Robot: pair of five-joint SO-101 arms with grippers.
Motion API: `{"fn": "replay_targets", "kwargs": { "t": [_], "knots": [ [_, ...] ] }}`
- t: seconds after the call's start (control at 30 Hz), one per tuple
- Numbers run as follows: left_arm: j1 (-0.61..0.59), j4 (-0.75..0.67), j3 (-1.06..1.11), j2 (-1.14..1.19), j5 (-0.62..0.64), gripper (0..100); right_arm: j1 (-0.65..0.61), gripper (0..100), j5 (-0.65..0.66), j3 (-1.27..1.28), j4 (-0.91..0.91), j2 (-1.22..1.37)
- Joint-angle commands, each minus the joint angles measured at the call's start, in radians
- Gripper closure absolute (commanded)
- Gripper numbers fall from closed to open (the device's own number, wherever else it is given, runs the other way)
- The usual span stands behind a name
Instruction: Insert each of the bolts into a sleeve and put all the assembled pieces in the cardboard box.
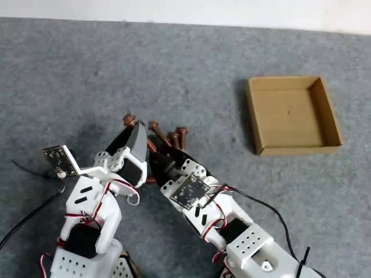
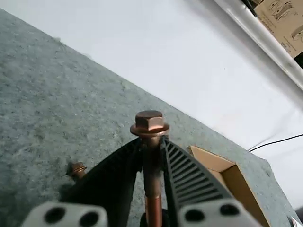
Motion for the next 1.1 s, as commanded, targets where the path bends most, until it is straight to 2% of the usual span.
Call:
{"fn": "replay_targets", "kwargs": {
  "t": [0.0, 0.17, 0.33, 0.5, 0.83, 0.93, 1.0, 1.07],
  "knots": [
    [-0.002, -0.021, -0.001, -0.008, 0.002, 99, -0.007, 99.5, 0.006, 0.068, -0.021, -0.019],
    [0.073, 0.046, -0.007, -0.008, 0.0, 99, -0.005, 99.5, 0.006, 0.068, -0.021, -0.019],
    [0.101, 0.066, 0.002, -0.008, -0.143, 99, 0.03, 99.5, 0.006, 0.065, -0.021, -0.019],
    [0.189, 0.068, 0.065, -0.008, -0.149, 99, 0.065, 99.5, 0.006, 0.064, -0.021, -0.019],
    [0.171, 0.061, 0.091, -0.008, -0.149, 99, 0.065, 99.5, 0.006, 0.062, -0.022, -0.019],
    [0.085, 0.034, 0.073, -0.008, -0.141, 99, 0.062, 99.5, 0.006, 0.064, -0.022, -0.019],
    [0.022, 0.011, 0.065, -0.008, -0.115, 95, 0.061, 99.5, 0.006, 0.064, -0.022, -0.019],
    [-0.007, 0.015, 0.064, -0.008, -0.049, 86, 0.061, 99.5, 0.006, 0.064, -0.022, -0.019]
  ]
}}
